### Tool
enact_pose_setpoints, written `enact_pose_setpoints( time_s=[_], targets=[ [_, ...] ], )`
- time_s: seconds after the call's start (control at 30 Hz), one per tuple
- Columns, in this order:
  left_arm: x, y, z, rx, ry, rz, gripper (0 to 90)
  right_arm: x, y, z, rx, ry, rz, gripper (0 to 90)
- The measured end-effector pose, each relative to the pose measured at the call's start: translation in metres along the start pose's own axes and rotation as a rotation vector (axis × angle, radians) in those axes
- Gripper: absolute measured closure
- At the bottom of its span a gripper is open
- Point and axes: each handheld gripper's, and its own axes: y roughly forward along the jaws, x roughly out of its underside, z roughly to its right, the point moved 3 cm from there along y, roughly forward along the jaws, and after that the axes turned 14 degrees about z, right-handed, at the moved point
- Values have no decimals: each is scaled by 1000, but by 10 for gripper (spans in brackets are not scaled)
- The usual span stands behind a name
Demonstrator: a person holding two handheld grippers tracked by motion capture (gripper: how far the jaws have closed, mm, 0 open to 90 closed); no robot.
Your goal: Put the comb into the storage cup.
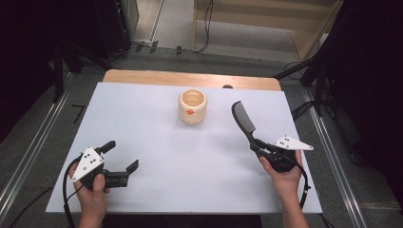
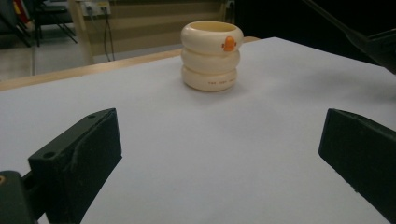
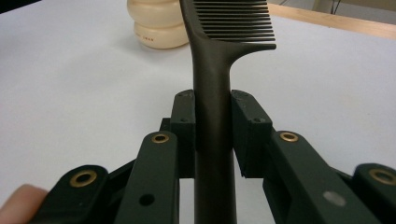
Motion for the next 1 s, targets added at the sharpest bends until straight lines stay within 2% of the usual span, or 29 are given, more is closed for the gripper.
enact_pose_setpoints(
  time_s=[0.17,0.47,0.53,0.73,1.0],
  targets=[
    [-6,17,10,45,-8,6,0,1,0,-2,-17,8,20,706],
    [-20,50,23,125,12,-3,0,2,3,-11,-53,-4,42,706],
    [-21,56,27,136,11,-7,0,1,4,-14,-65,-7,45,706],
    [-21,72,37,173,-28,-10,0,-1,8,-29,-103,-29,63,706],
    [-23,90,49,218,-39,-22,0,-1,16,-48,-157,-51,66,706]
  ],
)
